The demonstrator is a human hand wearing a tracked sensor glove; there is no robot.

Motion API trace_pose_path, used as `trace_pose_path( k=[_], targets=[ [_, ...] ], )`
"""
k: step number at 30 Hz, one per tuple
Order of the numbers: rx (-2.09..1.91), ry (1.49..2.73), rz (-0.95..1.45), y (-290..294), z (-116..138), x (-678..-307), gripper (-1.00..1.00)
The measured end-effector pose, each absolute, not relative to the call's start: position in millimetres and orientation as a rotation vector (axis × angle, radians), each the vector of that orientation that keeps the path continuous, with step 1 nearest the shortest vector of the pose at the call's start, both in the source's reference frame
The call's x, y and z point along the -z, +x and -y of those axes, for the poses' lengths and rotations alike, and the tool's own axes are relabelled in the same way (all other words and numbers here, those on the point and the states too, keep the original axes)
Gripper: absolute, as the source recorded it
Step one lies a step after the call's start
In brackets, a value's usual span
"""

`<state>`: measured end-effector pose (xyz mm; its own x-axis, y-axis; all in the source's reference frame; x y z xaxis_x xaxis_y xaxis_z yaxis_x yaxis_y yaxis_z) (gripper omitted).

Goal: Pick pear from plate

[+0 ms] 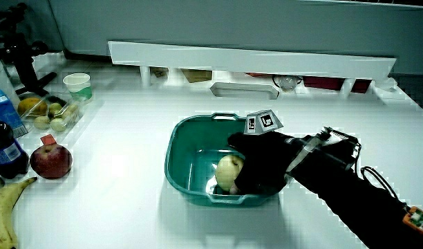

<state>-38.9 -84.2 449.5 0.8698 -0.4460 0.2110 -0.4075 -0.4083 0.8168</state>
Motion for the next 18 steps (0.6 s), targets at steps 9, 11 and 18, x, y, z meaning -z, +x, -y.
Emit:
trace_pose_path(
  k=[9,11,18],
  targets=[
    [0.014,2.088,0.612,-37.1,86.5,-455.0,0.26],
    [0.013,2.119,0.604,-37.4,86.6,-453.0,0.35],
    [-0.014,2.130,0.639,-39.9,85.7,-451.6,0.65]
  ],
)
